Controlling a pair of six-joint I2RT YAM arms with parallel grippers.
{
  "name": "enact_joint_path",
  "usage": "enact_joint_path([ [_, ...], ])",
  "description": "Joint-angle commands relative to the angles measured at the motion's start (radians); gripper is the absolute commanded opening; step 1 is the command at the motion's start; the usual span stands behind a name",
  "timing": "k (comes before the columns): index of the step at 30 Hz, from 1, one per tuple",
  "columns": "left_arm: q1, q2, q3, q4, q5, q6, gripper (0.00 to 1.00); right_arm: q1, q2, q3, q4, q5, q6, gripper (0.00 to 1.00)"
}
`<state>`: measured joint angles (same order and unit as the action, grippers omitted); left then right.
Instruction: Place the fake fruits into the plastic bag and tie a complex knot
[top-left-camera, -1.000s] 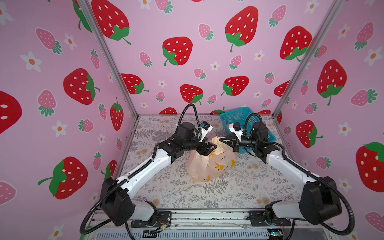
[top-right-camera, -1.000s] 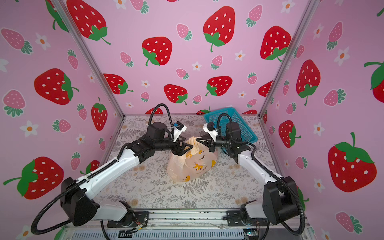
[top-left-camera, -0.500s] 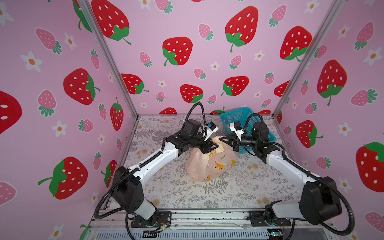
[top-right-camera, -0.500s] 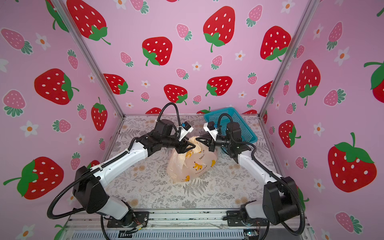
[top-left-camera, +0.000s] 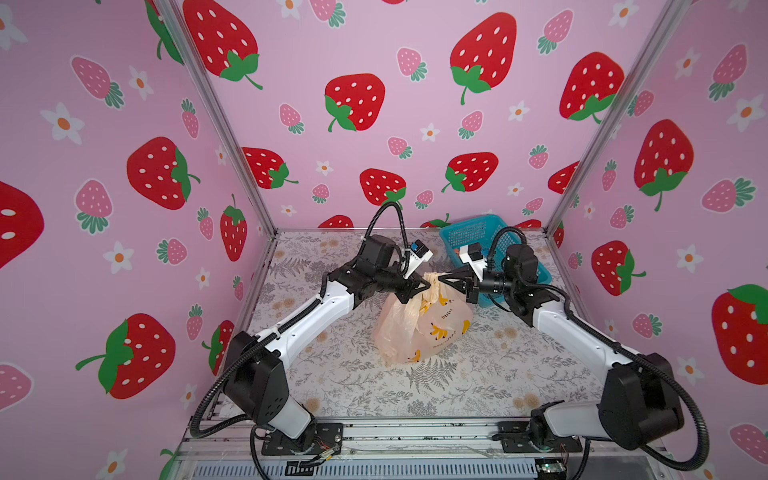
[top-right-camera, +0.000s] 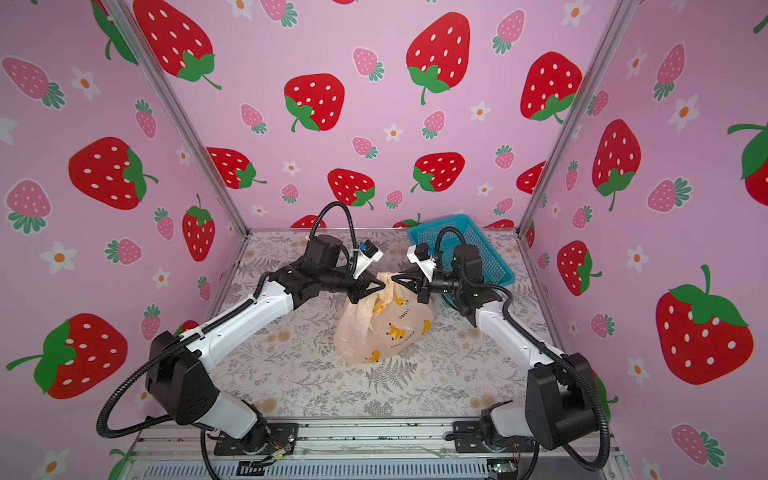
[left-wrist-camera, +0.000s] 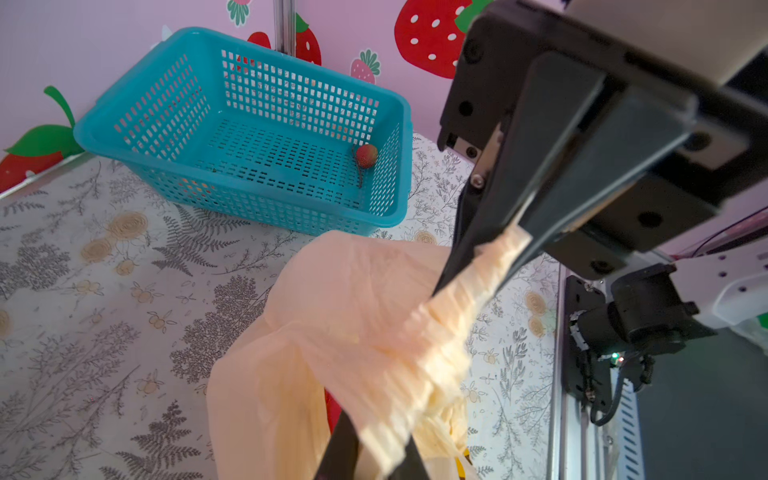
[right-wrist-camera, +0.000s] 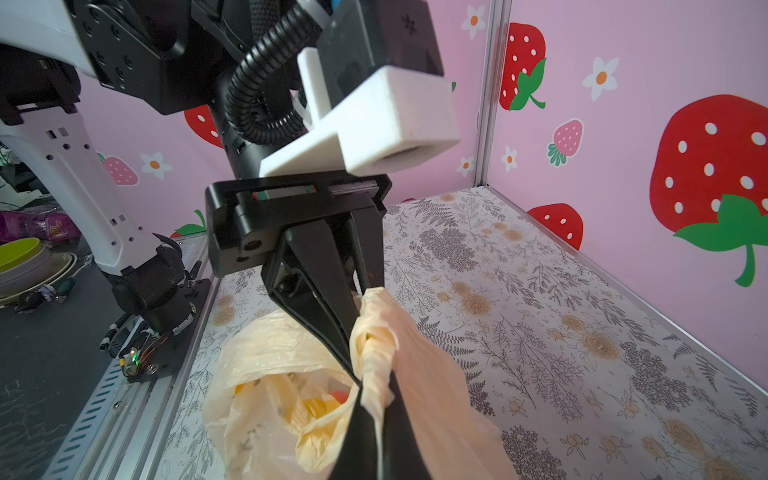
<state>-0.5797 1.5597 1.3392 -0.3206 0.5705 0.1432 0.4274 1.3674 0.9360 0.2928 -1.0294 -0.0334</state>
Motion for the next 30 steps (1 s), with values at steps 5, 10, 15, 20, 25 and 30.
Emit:
enact_joint_path([
  [5, 0.005, -0.001, 0.051, -0.014, -0.012, 0.144, 0.01, 0.01, -0.041, -0.018, 0.034, 0.019, 0.02, 0.03],
  [10, 0.003, -0.002, 0.057, -0.037, -0.018, 0.264, 0.0, 0.007, -0.051, -0.017, -0.017, 0.087, -0.063, 0.29],
  [15, 0.005, -0.001, 0.061, -0.057, 0.005, 0.35, 0.0, 0.013, -0.046, -0.031, -0.041, 0.062, -0.156, 0.43],
  [20, 0.004, -0.001, 0.062, -0.066, 0.033, 0.392, 0.0, 0.029, -0.039, -0.056, -0.035, 0.069, -0.206, 0.51],
  [25, 0.005, -0.004, 0.06, -0.076, 0.047, 0.431, 0.0, 0.048, -0.018, -0.049, -0.05, 0.089, -0.25, 0.51],
  [30, 0.004, 0.002, 0.069, -0.102, 0.036, 0.463, 0.0, 0.053, 0.022, -0.019, -0.088, 0.101, -0.279, 0.51],
])
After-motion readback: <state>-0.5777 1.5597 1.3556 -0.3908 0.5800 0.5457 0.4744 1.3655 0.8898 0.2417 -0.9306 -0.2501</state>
